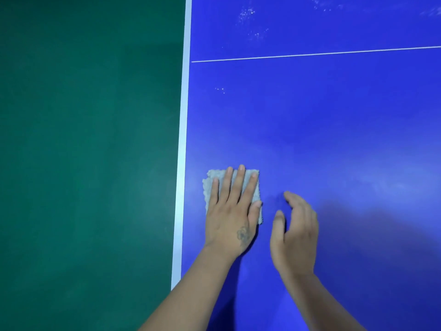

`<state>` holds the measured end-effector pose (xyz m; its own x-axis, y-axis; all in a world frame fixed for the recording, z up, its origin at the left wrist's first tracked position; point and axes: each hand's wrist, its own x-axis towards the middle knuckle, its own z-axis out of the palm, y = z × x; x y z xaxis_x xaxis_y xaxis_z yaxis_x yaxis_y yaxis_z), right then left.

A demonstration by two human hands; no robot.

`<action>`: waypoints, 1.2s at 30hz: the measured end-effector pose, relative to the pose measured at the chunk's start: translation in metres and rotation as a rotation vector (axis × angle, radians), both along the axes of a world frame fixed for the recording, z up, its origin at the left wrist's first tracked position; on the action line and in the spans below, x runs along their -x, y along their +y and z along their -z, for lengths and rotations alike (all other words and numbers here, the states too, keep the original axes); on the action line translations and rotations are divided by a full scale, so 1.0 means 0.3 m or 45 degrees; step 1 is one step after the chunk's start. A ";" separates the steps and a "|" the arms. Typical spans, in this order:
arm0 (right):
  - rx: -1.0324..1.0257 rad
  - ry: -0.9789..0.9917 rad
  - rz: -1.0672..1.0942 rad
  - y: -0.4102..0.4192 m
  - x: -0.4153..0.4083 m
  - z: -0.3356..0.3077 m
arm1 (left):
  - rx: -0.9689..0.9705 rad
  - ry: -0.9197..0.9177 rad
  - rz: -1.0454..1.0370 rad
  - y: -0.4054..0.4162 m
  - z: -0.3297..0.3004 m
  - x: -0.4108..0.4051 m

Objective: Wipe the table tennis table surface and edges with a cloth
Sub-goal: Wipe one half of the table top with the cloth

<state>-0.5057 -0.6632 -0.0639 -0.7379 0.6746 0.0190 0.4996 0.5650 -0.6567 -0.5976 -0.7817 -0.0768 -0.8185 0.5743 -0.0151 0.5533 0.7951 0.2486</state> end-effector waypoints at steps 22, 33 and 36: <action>-0.551 -0.346 -0.286 0.296 0.494 0.041 | -0.033 0.047 -0.146 0.262 0.024 0.285; -0.549 -0.232 -0.242 0.292 0.492 0.054 | 0.030 0.031 -0.258 0.075 0.022 0.302; -0.547 -0.235 -0.234 0.294 0.493 0.057 | 0.055 0.064 -0.382 0.055 0.035 0.434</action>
<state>-0.6535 -0.5749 -0.0809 -0.8610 0.4931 0.1242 0.4525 0.8544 -0.2555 -0.7277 -0.7654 -0.0873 -0.9518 0.3066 0.0108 0.3030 0.9340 0.1892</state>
